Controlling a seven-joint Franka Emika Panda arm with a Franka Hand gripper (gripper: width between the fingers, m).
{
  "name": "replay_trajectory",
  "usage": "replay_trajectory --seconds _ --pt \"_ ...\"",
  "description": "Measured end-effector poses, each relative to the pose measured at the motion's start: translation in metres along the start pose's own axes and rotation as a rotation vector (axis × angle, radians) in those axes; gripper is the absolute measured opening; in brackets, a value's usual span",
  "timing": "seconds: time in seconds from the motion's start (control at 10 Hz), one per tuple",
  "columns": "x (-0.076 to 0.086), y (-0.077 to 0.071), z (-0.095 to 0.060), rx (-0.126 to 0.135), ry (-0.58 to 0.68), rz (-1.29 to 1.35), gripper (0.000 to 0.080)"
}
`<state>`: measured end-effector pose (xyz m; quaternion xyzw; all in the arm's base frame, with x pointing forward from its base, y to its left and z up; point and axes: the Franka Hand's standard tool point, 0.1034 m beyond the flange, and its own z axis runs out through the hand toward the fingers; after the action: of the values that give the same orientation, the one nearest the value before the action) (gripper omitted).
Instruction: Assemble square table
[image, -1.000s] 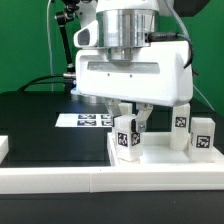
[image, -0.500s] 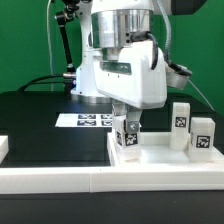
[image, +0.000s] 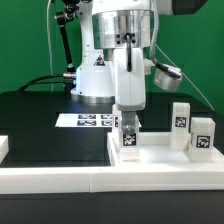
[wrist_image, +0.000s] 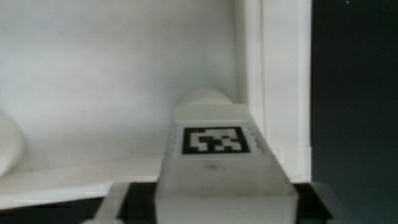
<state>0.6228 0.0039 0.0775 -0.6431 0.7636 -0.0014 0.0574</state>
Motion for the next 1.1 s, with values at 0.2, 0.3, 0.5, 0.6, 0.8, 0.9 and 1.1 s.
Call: replay_trajectory --seconds 0.2,0.3,0.5,0.6,0.8,0.9,1.1 --pt "-0.0010 0.0001 0.0003 0.001 -0.009 0.071 0.0290" --pt "-0.0016 0.0000 0.0006 0.002 -0.011 0.115 0.0290" --pt "-0.0016 0.0000 0.0006 0.002 -0.010 0.093 0.0290" --pt "-0.0017 0.0001 0.0012 0.002 -0.010 0.057 0.0290" --pt "-0.0035 0.0010 0.0012 -0.008 -0.011 -0.093 0.0529" --pt "-0.0039 0.0008 0.0009 -0.008 -0.012 -0.176 0.0611" --pt "-0.0030 -0.0011 -0.0003 -0.003 -0.012 -0.410 0.0642"
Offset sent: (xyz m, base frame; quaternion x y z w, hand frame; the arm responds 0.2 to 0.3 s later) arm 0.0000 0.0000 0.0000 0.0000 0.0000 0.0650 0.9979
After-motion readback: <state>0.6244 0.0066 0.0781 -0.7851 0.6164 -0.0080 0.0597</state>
